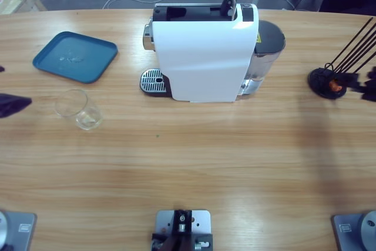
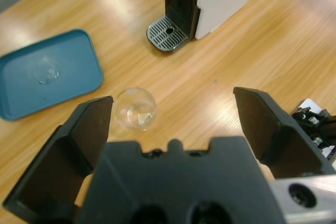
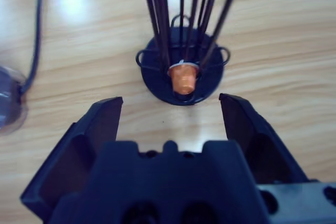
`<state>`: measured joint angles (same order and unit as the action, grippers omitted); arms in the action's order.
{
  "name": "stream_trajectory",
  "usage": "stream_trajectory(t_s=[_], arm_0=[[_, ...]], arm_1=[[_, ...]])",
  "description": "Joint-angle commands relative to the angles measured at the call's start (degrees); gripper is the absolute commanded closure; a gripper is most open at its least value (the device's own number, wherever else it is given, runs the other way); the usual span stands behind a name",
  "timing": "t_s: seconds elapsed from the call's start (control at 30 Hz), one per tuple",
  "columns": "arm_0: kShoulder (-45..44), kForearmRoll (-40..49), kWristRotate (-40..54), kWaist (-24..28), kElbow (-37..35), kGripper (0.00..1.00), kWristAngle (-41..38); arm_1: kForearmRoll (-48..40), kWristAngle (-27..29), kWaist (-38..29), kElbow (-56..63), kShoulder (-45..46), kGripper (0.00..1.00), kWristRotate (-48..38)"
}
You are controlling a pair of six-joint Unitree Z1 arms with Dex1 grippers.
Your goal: Pour coffee
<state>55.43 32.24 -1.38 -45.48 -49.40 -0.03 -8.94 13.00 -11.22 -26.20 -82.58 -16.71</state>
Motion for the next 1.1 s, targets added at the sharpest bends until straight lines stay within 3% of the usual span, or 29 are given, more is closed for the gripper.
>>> stream_trajectory(t_s=[0.03,0.2,0.47,0.6,0.63,0.7,0.73,0.9,0.97,1.1], arm_0=[[-0.7,0.5,-1.2,-0.4,1.6,0.000,-0.4],[-0.1,0.5,-1.3,-0.4,0.8,0.000,-0.6],[0.5,0.5,-1.3,-0.4,-0.4,0.000,-0.8],[1.1,0.5,-1.3,-0.4,-0.8,0.000,-0.9],[1.3,0.5,-1.3,-0.4,-0.8,0.000,-1.0],[1.6,0.5,-1.3,-0.4,-0.8,0.000,-1.2],[1.7,0.5,-1.3,-0.4,-0.9,0.000,-1.3],[1.9,0.5,-1.3,-0.4,-0.9,0.000,-1.7],[2.0,0.5,-1.3,-0.4,-0.9,0.000,-1.7],[2.8,0.3,-1.3,-0.4,-0.7,0.000,-1.9]], arm_1=[[-8.6,0.8,3.0,5.0,-6.5,0.207,-0.5],[-13.5,0.2,4.6,6.1,-10.6,0.322,-0.2],[-21.3,-1.4,6.1,7.9,-16.3,0.340,0.9],[-22.5,-1.8,6.9,8.2,-16.8,0.488,2.1],[-22.6,-1.8,6.9,8.3,-16.8,0.564,2.3],[-23.1,-1.8,7.2,8.3,-16.8,0.606,2.7],[-23.6,-1.8,7.5,8.3,-16.8,0.694,3.0],[-24.4,-1.8,8.1,8.4,-17.5,0.710,3.4],[-24.8,-1.7,8.2,8.5,-17.4,0.822,3.7],[-24.9,-1.7,8.1,8.7,-16.9,0.829,4.3]])
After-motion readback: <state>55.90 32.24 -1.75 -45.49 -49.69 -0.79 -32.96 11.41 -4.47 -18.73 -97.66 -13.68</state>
